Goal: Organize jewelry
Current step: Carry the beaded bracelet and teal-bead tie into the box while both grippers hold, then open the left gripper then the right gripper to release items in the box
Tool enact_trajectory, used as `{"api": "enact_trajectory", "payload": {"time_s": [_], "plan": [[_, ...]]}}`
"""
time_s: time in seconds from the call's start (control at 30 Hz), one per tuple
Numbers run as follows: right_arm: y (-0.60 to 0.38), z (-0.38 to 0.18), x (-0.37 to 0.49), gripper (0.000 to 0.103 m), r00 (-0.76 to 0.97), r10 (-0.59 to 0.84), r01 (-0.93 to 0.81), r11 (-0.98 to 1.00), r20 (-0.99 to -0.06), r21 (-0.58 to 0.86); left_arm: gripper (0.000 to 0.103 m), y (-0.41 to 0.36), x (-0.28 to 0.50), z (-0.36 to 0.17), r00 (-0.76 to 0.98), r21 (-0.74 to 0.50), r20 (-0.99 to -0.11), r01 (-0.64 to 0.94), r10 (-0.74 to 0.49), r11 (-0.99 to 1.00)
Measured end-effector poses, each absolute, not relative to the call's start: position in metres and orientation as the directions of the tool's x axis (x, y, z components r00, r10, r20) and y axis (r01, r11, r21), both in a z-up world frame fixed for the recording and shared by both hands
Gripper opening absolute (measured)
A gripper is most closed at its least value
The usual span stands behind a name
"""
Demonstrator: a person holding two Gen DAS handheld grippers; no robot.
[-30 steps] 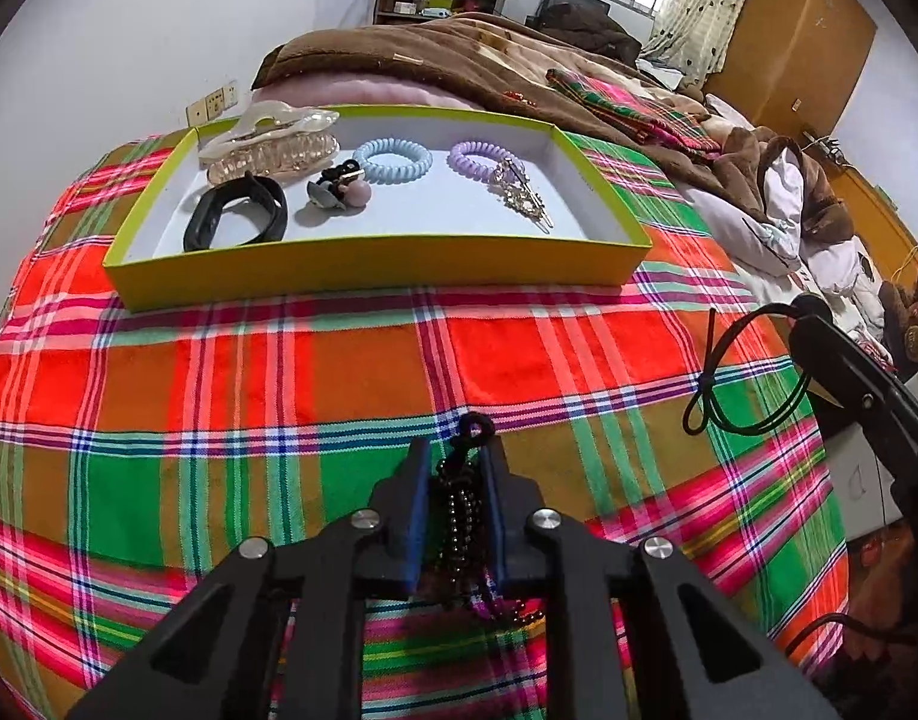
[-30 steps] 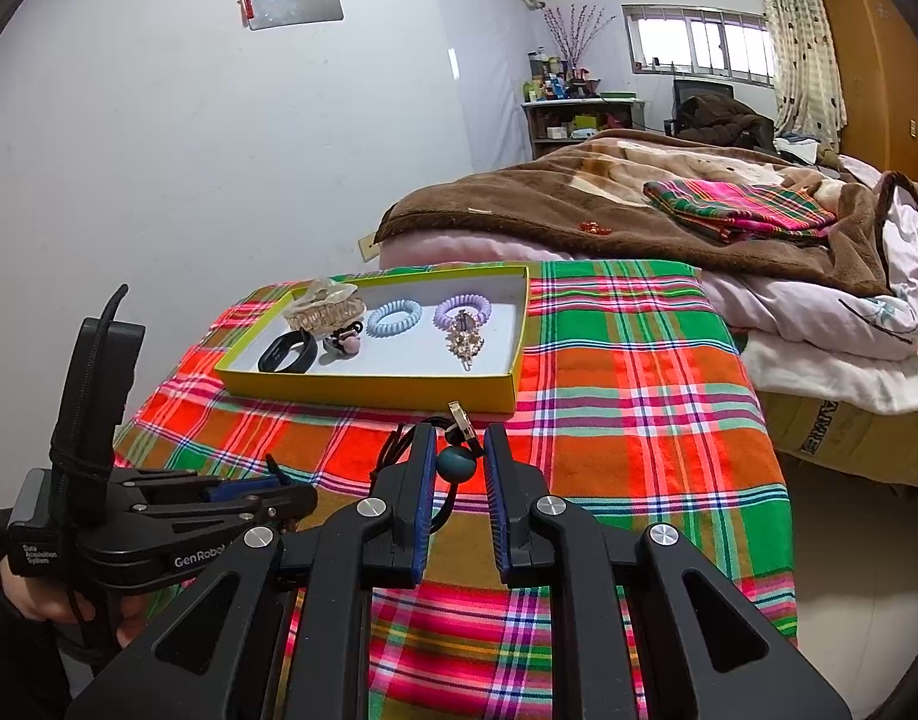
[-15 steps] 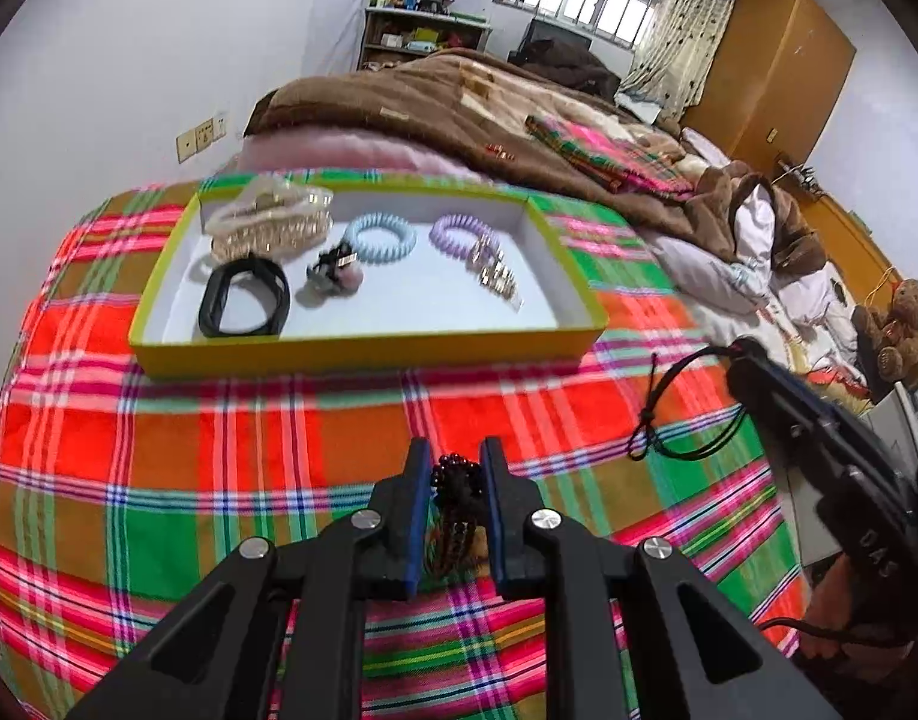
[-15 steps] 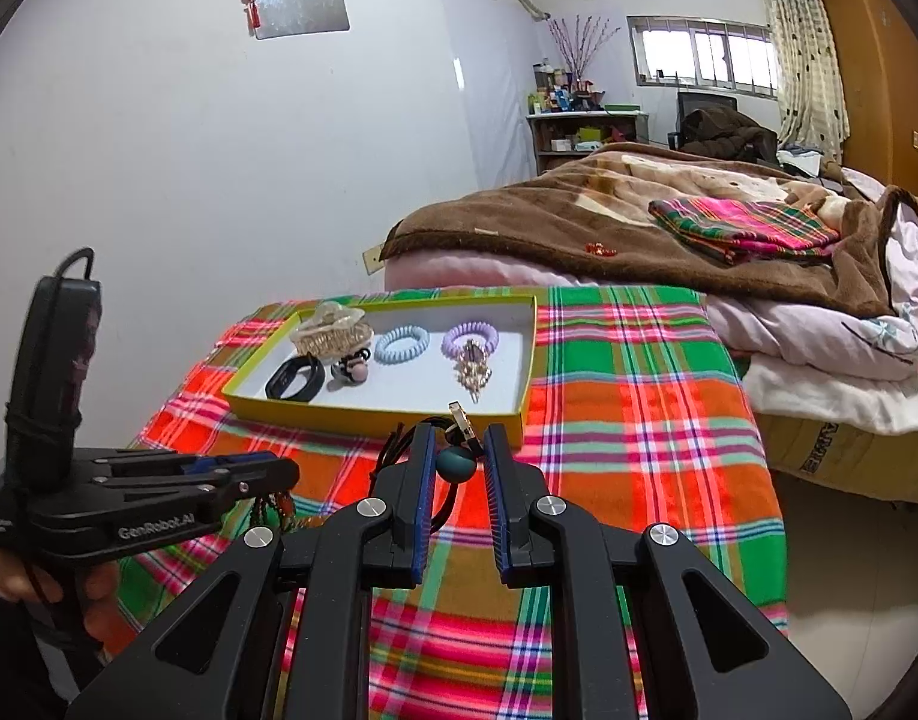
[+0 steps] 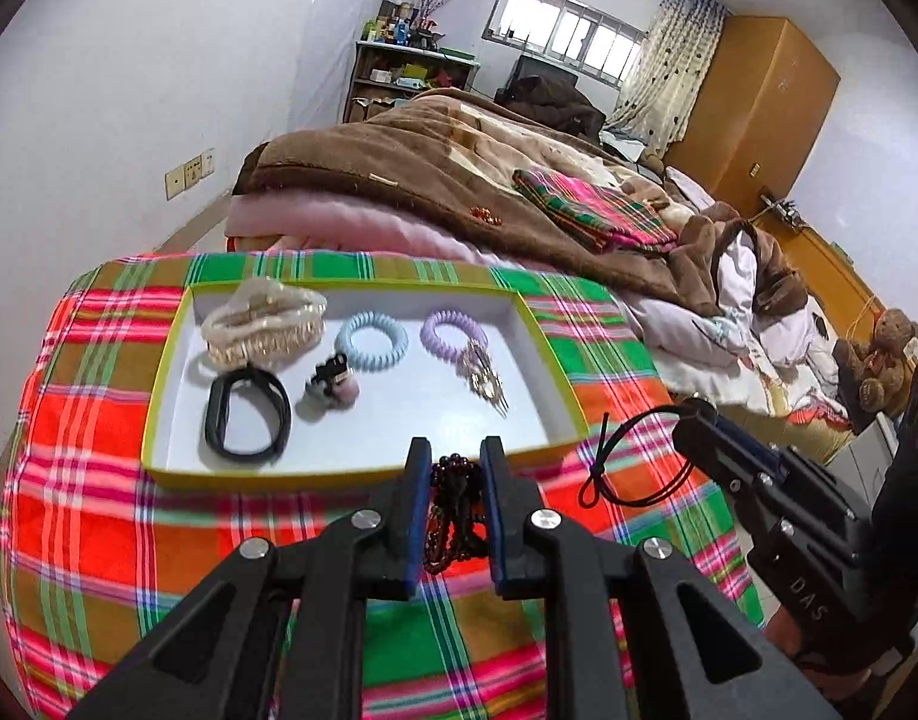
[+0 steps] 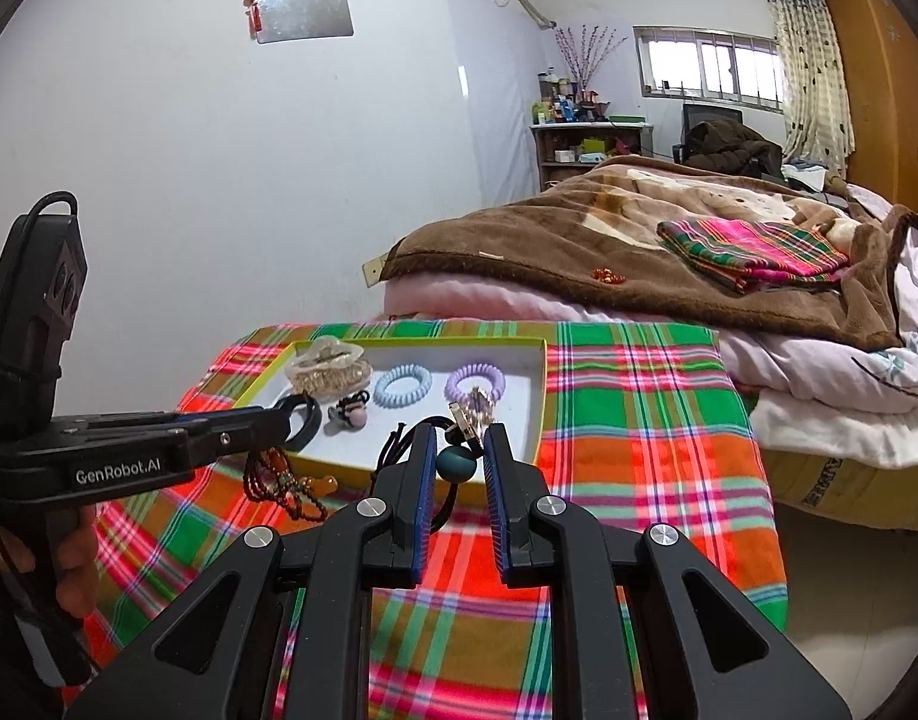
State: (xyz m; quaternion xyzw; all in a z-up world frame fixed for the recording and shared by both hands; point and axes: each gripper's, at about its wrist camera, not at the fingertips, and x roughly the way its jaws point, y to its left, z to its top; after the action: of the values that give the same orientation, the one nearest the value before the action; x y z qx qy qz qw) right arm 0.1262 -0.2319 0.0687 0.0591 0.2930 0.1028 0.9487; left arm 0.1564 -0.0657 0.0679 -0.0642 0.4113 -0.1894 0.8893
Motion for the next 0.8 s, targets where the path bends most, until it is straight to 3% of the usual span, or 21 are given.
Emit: {"api": "enact_trajectory", "payload": {"time_s": [0.4, 0.8], "plan": [[-0.219, 0.053, 0.171, 0.017, 0.774, 0.206, -0.143, 0.978, -0.599, 0.152, 0.017, -0.06, 0.209, 0.069, 0.588, -0.281, -0.707, 0.277, -0.394, 0.919], [-0.209, 0.016, 0.21, 0.017, 0.711, 0.206, -0.121, 0.978, -0.672, 0.172, 0.017, -0.064, 0.254, 0.036, 0.536, -0.311, -0.743, 0.256, -0.402, 0.915]]}}
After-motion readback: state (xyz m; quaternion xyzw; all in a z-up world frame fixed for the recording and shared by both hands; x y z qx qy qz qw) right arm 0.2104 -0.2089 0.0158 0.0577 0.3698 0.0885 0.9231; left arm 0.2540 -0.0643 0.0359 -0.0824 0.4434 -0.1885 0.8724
